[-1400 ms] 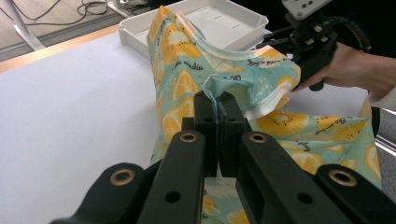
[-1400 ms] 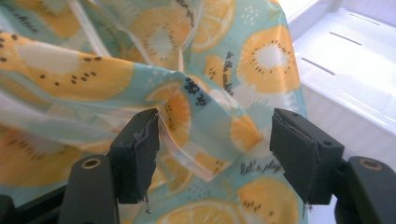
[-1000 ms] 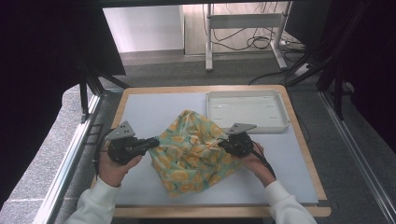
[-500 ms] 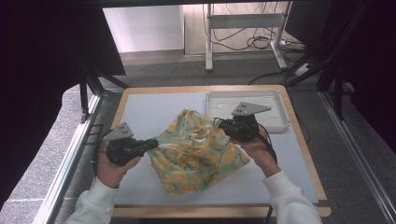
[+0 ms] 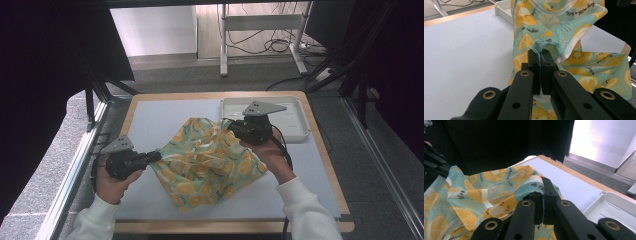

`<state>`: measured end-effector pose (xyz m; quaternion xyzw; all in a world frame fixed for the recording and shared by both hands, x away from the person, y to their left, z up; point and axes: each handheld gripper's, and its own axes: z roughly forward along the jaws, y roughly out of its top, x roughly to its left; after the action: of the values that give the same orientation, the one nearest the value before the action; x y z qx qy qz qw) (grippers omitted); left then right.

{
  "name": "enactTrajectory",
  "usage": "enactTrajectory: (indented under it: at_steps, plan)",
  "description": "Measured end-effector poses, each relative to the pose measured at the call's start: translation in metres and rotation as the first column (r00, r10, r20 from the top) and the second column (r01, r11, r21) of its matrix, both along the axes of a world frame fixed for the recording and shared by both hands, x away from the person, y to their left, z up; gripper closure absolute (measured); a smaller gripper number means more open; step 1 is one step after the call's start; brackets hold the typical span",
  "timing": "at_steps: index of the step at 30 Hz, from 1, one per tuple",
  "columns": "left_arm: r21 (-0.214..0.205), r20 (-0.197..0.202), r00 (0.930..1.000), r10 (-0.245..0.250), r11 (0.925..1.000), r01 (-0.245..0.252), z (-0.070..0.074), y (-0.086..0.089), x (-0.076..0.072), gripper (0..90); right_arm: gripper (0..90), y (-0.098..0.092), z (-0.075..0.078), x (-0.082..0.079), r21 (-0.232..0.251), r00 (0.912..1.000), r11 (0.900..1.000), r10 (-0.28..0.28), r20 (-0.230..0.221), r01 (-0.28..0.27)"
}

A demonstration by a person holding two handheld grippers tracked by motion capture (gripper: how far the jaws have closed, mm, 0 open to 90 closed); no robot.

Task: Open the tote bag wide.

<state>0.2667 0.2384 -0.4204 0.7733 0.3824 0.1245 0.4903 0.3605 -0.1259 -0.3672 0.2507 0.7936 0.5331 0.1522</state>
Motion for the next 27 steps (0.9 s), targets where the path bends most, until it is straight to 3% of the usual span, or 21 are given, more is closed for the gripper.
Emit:
enactTrajectory:
  at_steps: [5,8,9,11,12,13,17,21,24,27]
  plan:
    - [-0.003,-0.020,0.9998,-0.009,1.0000,0.009,-0.003,0.002,-0.001,85.0,87.7,0.011,-0.007,0.003,0.001,0.9995,0.9998,0.017,-0.026,-0.017]
    - [0.006,-0.030,0.9994,-0.018,0.9998,0.018,-0.003,-0.002,0.000,65.0,87.8,0.023,-0.010,0.004,-0.008,0.9987,0.9992,0.039,-0.032,-0.039]
    - [0.016,-0.024,0.9997,-0.006,0.9999,0.006,-0.002,-0.003,-0.001,49.3,87.7,0.027,-0.011,0.004,-0.011,0.9983,0.9989,0.046,-0.037,-0.046]
    - [0.017,-0.003,0.9998,0.018,0.9997,-0.018,0.002,-0.006,-0.003,38.1,87.7,0.035,-0.013,0.004,-0.017,0.9975,0.9980,0.060,-0.036,-0.061]
    - [0.014,0.005,0.9998,0.018,0.9997,-0.018,0.006,-0.006,-0.005,38.1,87.7,0.038,-0.013,0.004,-0.020,0.9971,0.9974,0.068,-0.035,-0.069]
    - [0.011,0.036,0.9992,0.020,0.9997,-0.020,0.017,-0.008,-0.009,30.3,87.7,0.043,-0.014,0.004,-0.024,0.9962,0.9964,0.080,-0.036,-0.081]
    - [0.009,0.081,0.9967,0.005,0.9999,-0.006,0.033,-0.015,-0.015,26.1,87.7,0.047,-0.015,0.004,-0.030,0.9954,0.9957,0.086,-0.041,-0.087]
    - [0.073,0.066,0.9954,-0.069,0.9952,0.064,0.040,-0.042,-0.009,24.2,87.7,0.047,-0.017,0.005,-0.030,0.9955,0.9961,0.081,-0.050,-0.082]
    - [0.165,0.017,0.9923,-0.123,0.9792,0.119,0.031,-0.070,0.008,21.4,87.7,0.047,-0.017,0.006,-0.028,0.9957,0.9966,0.076,-0.054,-0.077]
    - [0.210,-0.013,0.9921,-0.125,0.9697,0.125,0.021,-0.088,0.025,19.4,87.7,0.047,-0.017,0.007,-0.028,0.9958,0.9968,0.073,-0.055,-0.075]
